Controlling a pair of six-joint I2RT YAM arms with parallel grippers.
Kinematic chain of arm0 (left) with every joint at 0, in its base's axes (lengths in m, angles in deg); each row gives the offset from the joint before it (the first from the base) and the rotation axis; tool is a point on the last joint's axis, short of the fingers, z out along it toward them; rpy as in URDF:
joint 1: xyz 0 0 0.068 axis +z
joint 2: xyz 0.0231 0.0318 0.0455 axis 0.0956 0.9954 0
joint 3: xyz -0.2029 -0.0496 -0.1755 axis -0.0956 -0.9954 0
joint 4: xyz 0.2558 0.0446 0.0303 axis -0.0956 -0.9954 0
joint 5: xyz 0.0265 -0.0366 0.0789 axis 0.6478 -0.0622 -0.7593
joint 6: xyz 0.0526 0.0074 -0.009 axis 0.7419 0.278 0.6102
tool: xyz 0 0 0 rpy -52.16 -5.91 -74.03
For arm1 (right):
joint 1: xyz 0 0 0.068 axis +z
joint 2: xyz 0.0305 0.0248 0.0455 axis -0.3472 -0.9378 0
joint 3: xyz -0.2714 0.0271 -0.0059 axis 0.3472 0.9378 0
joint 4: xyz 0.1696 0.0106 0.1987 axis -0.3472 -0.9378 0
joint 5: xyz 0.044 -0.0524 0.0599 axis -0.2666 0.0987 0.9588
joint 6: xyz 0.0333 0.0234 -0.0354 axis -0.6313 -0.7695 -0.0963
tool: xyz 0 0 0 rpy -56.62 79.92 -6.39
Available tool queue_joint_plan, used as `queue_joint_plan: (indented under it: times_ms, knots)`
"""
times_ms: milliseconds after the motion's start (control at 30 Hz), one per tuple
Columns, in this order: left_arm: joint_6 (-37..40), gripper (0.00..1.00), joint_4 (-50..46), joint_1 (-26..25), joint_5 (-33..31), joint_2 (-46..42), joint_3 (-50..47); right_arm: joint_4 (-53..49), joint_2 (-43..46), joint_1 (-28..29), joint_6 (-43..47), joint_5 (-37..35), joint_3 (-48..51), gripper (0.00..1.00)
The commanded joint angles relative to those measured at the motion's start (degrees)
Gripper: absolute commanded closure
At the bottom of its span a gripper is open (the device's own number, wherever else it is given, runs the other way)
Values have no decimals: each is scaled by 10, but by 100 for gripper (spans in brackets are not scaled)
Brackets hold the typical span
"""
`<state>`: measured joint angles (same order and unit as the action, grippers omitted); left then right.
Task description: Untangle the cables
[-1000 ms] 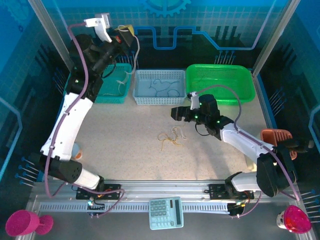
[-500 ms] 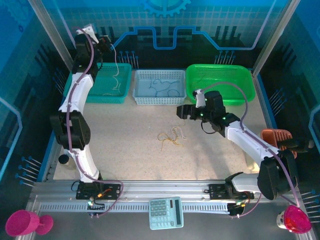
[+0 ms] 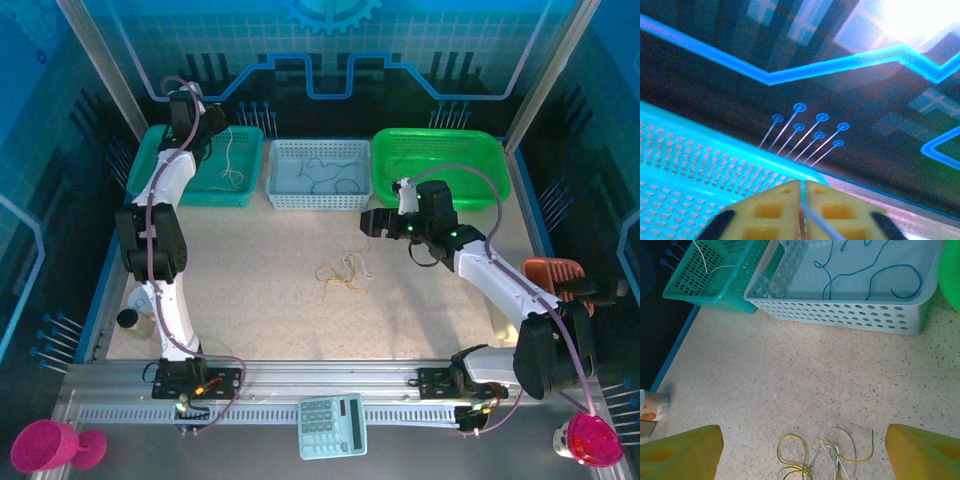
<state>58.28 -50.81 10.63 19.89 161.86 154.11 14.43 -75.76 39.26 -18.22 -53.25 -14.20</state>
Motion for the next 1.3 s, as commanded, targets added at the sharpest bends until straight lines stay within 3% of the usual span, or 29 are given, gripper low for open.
queue_joint_plan:
  times_ms: [0, 200, 233, 433, 667, 933, 1267]
  knots:
    - [6, 66, -50, 4, -52, -6, -7, -18, 11, -7, 9, 7, -16, 15]
    - [12, 3, -92, 10, -94, -47, -6, -19, 37, -7, -7, 6, 4, 15]
    - [12, 1, -99, 11, -100, -54, -4, -19, 42, -7, -9, 5, 4, 15]
    - [2, 1, -124, 15, -90, -102, -19, -30, 69, -7, -11, -5, 41, 15]
    - [-49, 1, -126, 5, 9, -171, -82, -67, 46, -7, -6, -30, 53, 16]
    - [-86, 1, -112, -81, 87, -264, -210, -49, -35, 10, -4, -23, 77, 22]
    - [-203, 1, 11, -182, 116, -361, -392, -7, -107, 42, -1, -26, 90, 36]
